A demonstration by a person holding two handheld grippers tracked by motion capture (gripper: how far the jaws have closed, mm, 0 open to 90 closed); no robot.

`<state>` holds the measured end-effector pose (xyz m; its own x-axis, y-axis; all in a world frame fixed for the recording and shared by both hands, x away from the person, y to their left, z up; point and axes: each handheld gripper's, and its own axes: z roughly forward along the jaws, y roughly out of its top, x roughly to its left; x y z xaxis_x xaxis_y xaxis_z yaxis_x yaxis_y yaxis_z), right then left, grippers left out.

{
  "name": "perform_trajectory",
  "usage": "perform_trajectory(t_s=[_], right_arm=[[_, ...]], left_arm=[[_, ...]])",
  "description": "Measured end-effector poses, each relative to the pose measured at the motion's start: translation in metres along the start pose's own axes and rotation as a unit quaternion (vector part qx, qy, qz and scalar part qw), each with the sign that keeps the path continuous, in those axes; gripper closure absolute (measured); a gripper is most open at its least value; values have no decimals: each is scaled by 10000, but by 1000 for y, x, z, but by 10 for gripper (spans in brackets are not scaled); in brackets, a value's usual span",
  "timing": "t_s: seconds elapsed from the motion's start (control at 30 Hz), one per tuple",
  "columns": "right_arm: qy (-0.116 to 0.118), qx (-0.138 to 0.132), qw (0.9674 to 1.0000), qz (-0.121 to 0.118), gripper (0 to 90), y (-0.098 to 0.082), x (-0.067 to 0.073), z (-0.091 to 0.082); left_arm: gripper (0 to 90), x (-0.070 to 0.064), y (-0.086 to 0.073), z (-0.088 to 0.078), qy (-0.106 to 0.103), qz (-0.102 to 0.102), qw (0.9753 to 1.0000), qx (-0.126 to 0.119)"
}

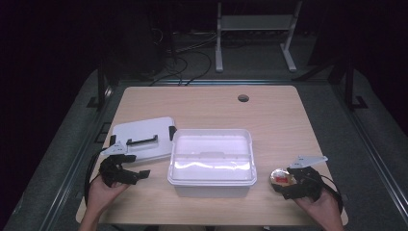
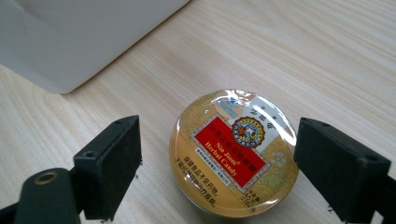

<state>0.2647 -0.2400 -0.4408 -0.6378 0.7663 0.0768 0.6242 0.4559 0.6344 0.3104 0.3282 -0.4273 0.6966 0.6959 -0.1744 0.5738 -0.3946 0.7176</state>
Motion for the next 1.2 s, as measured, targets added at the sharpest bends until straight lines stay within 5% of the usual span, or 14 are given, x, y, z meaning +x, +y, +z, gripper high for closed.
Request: perform_trajectory(t_s=[0.27,0.63,0.67,0.8,0.9,1.07,1.1,1.13,1.2], right_arm=[[39,-17,9999,-120,140,4,7,-2],[84,-10,9997,-227,143,12,11,-6],[87,-7,9997,-225,143,12,12,-6],[103,-11,9997,-212,143,11,12,-6],[183,-50,9997,-148,143,11,9,-7],[186,-83,9997,-142,143,10,9,-9],[186,-83,9997,-142,143,10,9,-9],[186,-97,9997,-145,143,10,9,-10],[192,-83,9997,-147,143,10,8,-10]], left_arm=[[67,-1,8,-18,-73,116,9999,73],[91,-18,51,-76,-240,941,9948,296],[95,-25,66,-87,-280,1165,9924,297],[95,-36,88,-98,-389,1475,9879,288],[95,-54,115,-102,-516,1883,9803,289],[70,-76,145,-91,-695,2253,9708,446],[63,-76,145,-91,-695,2253,9708,446],[63,-85,156,-83,-727,2443,9653,576],[63,-93,165,-74,-787,2558,9610,696]])
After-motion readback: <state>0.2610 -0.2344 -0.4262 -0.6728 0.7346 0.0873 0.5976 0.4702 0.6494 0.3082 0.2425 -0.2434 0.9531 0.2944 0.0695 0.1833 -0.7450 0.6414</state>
